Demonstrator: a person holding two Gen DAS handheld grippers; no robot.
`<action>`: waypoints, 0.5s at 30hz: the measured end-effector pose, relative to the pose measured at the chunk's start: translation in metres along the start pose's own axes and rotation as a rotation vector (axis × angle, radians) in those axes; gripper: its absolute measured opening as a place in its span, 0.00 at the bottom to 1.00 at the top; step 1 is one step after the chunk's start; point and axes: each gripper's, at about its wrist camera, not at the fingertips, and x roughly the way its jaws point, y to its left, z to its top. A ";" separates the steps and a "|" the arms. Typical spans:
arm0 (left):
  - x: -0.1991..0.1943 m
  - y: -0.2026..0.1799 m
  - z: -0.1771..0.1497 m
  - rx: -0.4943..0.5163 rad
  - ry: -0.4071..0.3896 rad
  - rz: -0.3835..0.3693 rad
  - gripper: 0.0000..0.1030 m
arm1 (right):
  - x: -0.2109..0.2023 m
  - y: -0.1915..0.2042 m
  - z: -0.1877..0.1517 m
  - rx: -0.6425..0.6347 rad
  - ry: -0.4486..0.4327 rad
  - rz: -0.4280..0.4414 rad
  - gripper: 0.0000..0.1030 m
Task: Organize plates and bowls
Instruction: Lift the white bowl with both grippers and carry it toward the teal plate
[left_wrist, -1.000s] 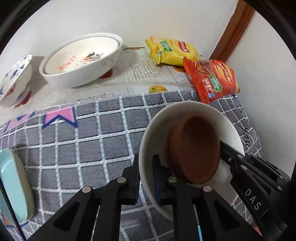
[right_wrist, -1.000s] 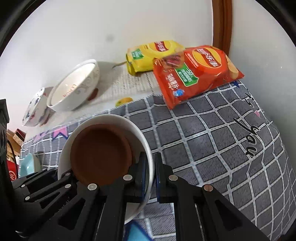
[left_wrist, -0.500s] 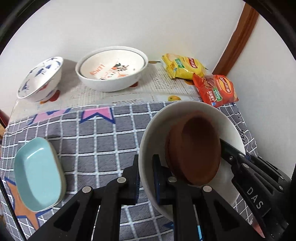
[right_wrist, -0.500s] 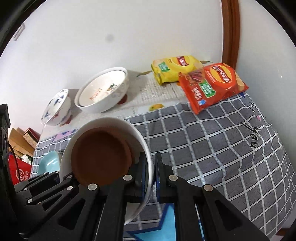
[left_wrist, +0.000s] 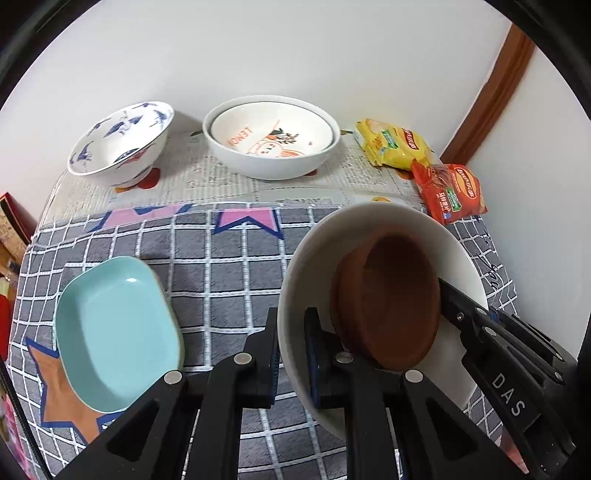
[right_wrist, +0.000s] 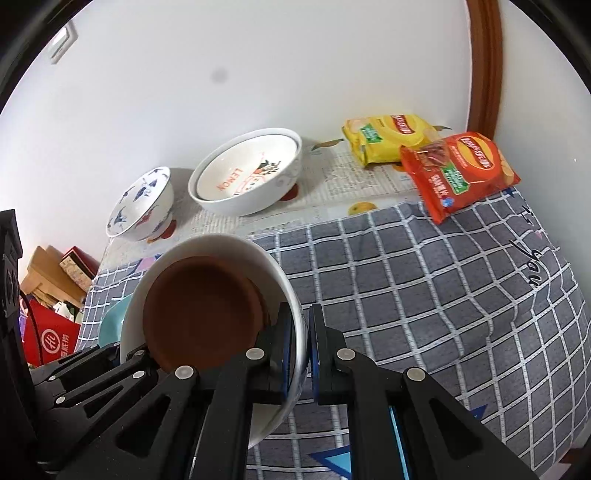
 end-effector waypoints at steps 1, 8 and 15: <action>-0.001 0.003 -0.001 -0.002 -0.003 0.003 0.12 | 0.000 0.003 -0.001 -0.002 -0.001 0.002 0.08; -0.009 0.026 -0.005 -0.028 -0.009 0.008 0.12 | -0.001 0.030 -0.006 -0.029 -0.006 0.006 0.08; -0.015 0.051 -0.009 -0.049 -0.014 0.015 0.12 | 0.004 0.055 -0.010 -0.043 -0.001 0.019 0.08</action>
